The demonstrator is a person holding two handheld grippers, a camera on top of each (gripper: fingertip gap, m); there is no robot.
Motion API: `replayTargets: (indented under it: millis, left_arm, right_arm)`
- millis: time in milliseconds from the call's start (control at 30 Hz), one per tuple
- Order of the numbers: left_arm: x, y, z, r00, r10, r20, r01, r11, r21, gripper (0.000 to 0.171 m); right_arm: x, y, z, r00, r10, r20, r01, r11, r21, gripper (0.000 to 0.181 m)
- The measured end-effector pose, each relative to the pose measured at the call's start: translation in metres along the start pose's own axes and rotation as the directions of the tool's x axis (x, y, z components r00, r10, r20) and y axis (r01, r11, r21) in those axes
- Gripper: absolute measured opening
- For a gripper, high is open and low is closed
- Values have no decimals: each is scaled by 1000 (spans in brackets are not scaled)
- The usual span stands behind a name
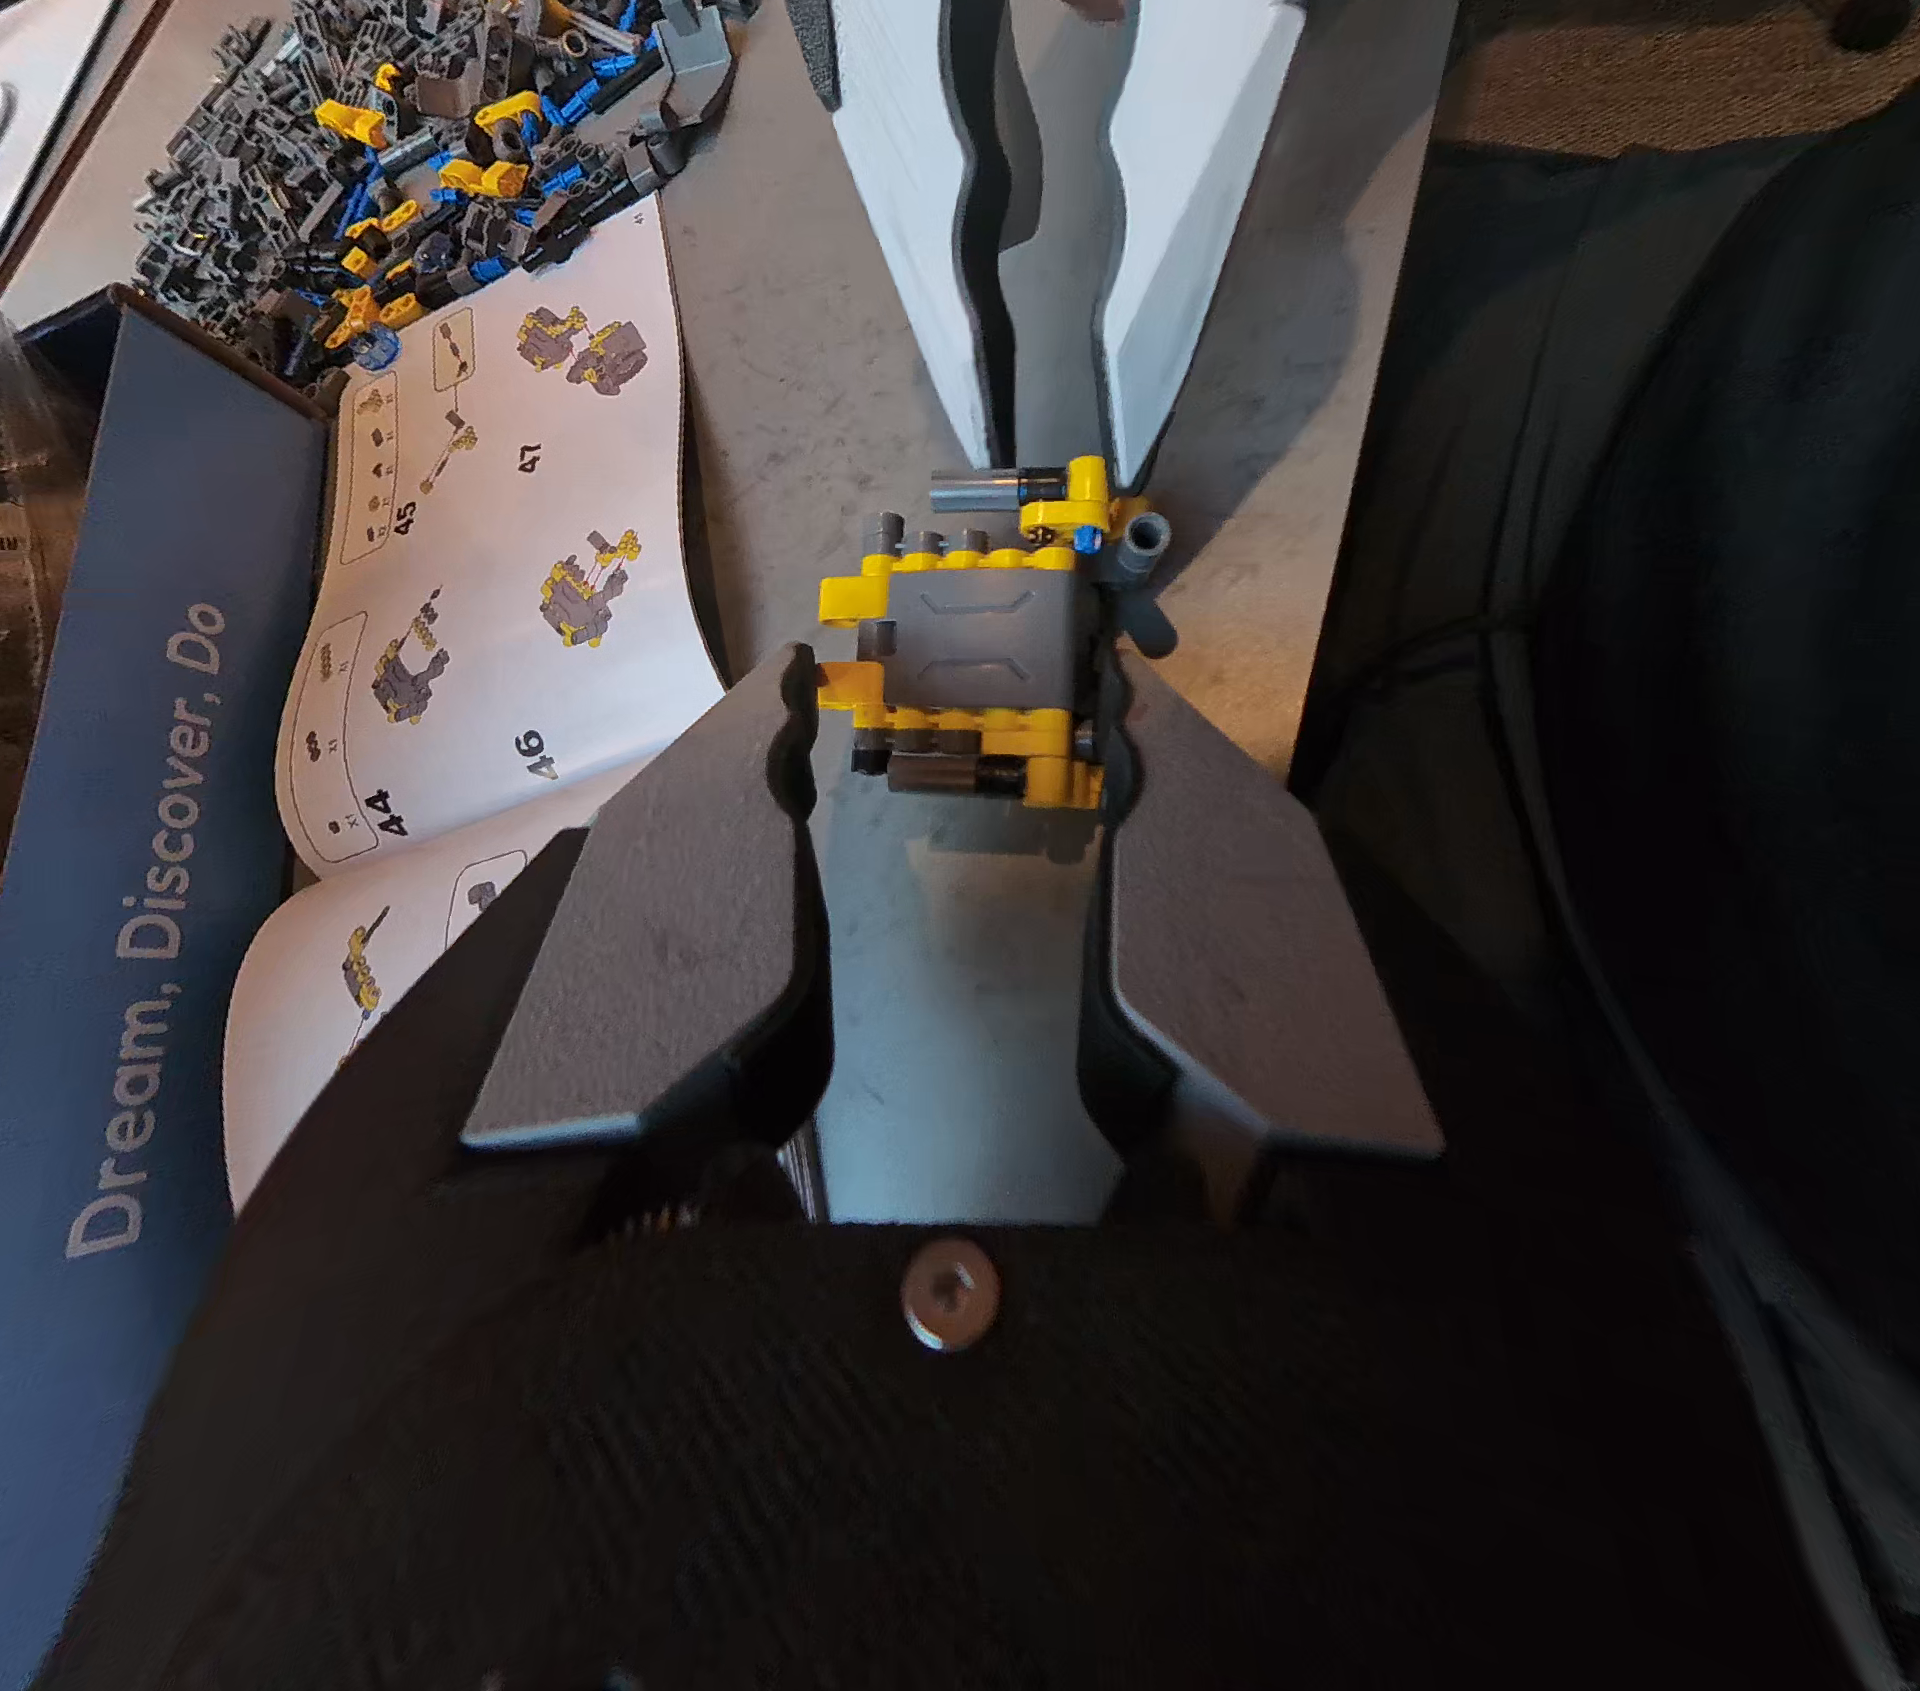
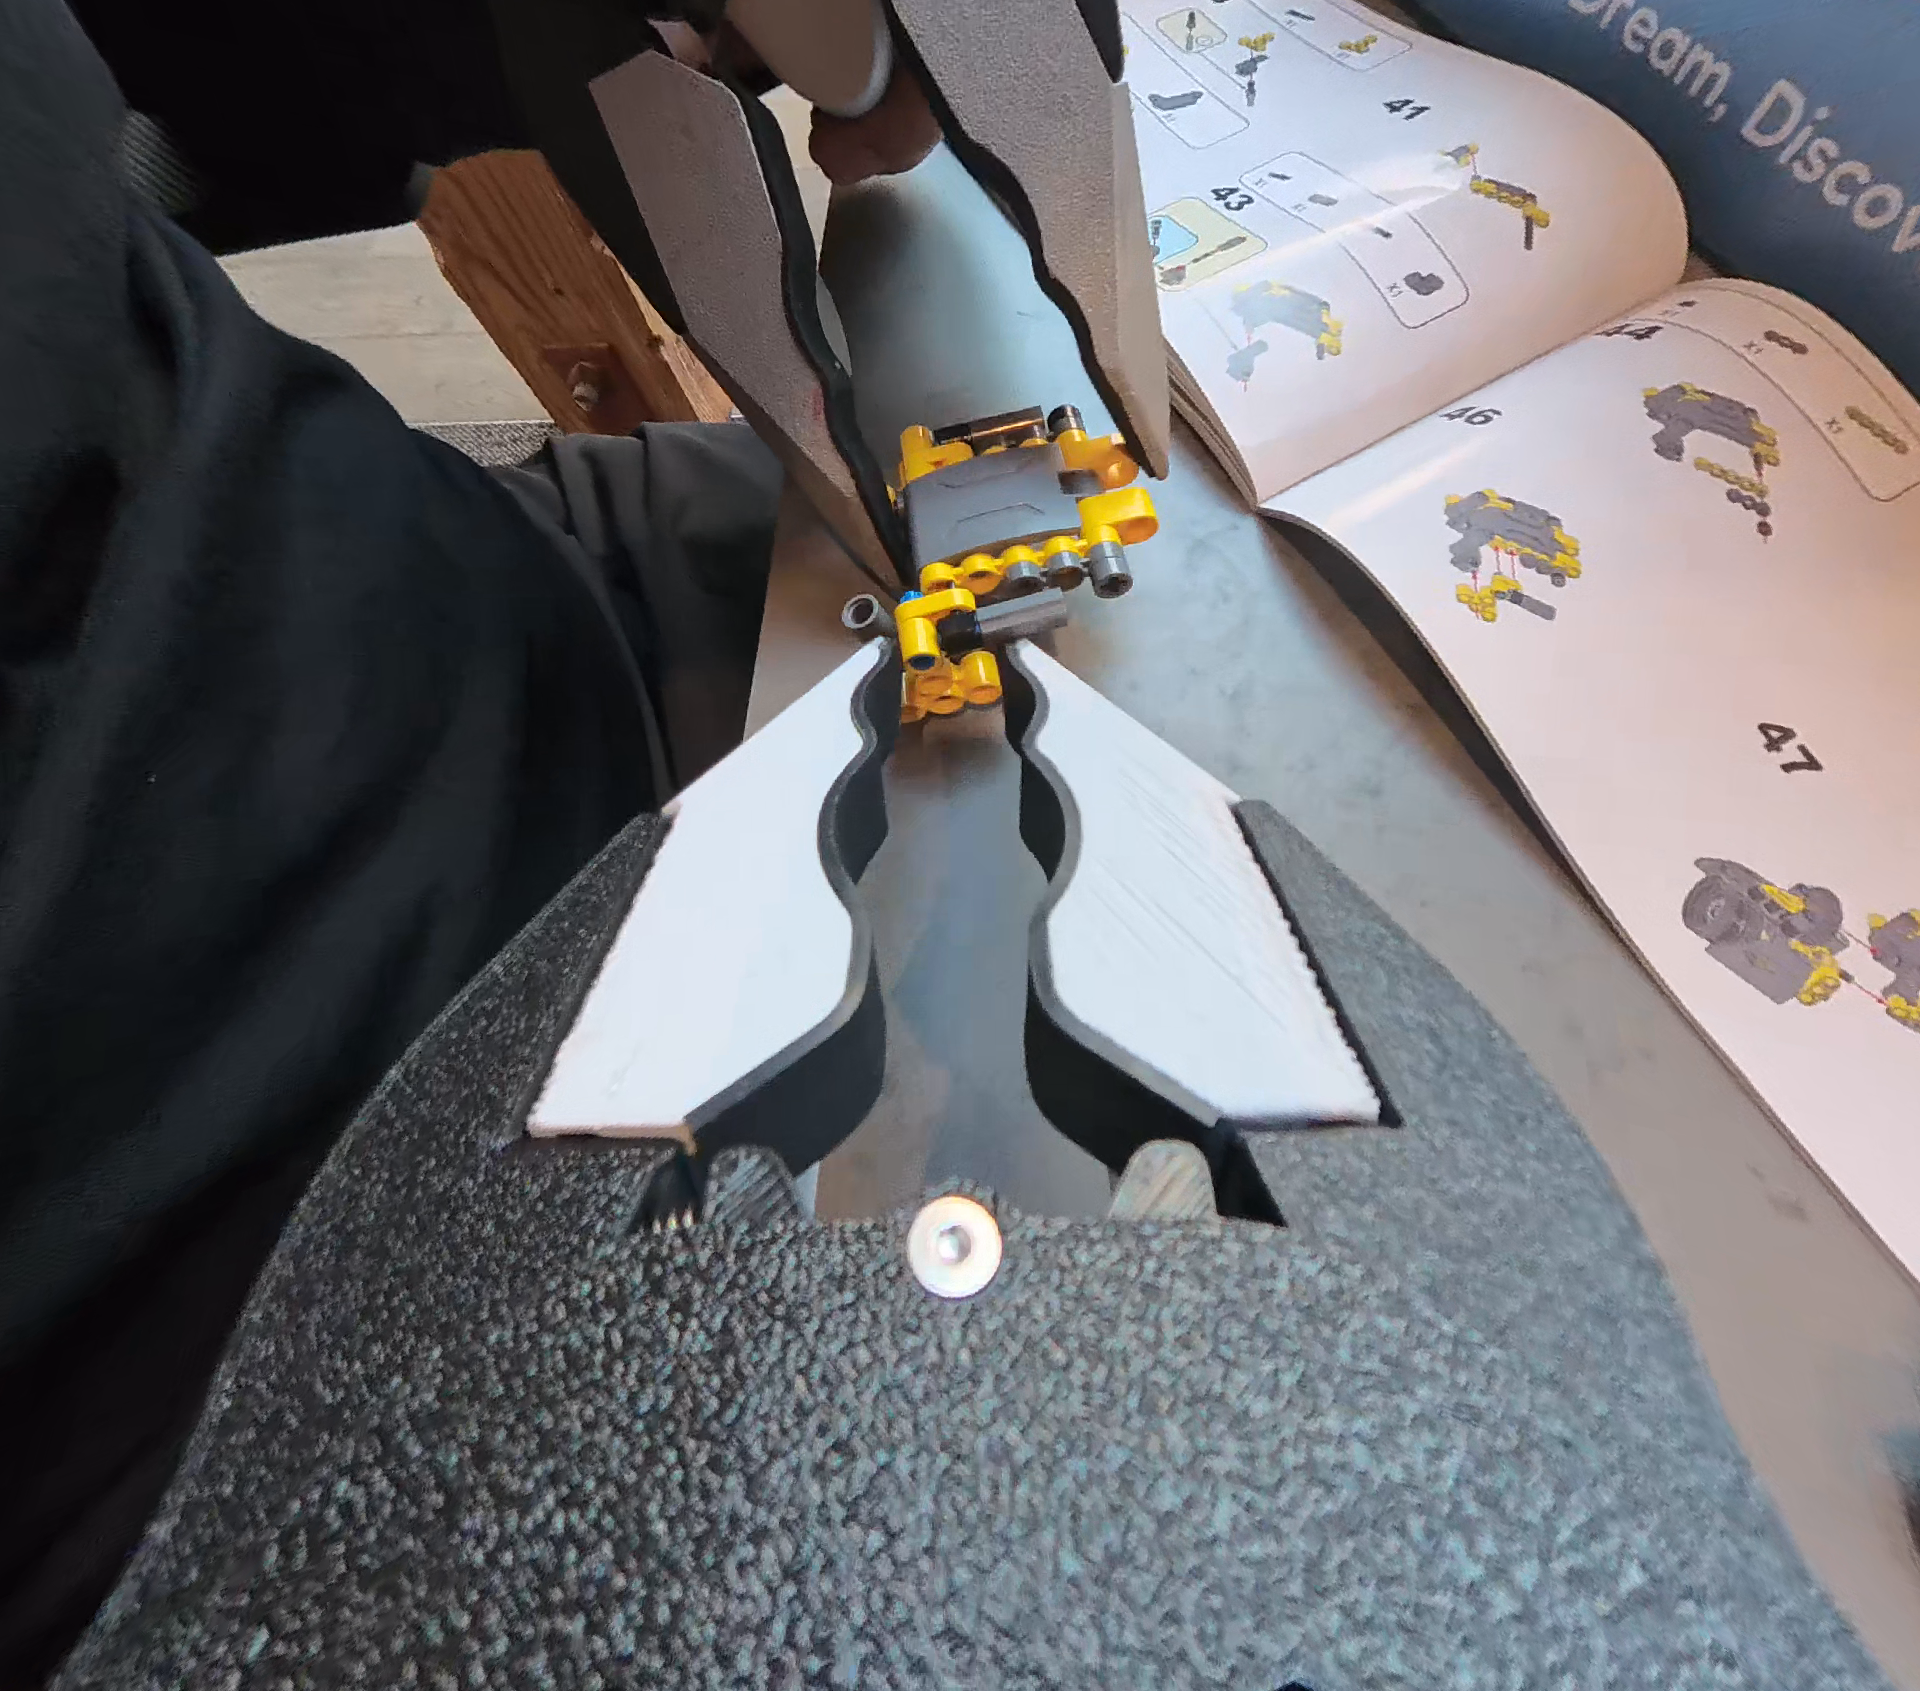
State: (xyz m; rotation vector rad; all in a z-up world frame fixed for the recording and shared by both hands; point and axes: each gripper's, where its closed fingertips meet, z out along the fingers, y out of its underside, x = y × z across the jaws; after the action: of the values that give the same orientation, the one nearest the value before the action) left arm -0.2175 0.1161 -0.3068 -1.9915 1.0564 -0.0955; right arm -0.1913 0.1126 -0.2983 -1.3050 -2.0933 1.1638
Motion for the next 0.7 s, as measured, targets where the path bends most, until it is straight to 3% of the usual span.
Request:
replayTargets:
  millis: [200,400,700]
  left_arm:
    - [-1,0,1,1000,-20,-4,20,1000,2,51]
    - [2,-2,-1,997,81,18,-82,996,37,52]
    - [6,3,-2,989,-89,-119,93,995,22,51]
  right_arm:
    - [2,3,5,1000,2,-3,-2,1000,-22,15]
    - [0,3,5,999,39,26,-39,999,-20,13]
    - [-1,2,7,1000,-1,-31,1,1000,-11,10]
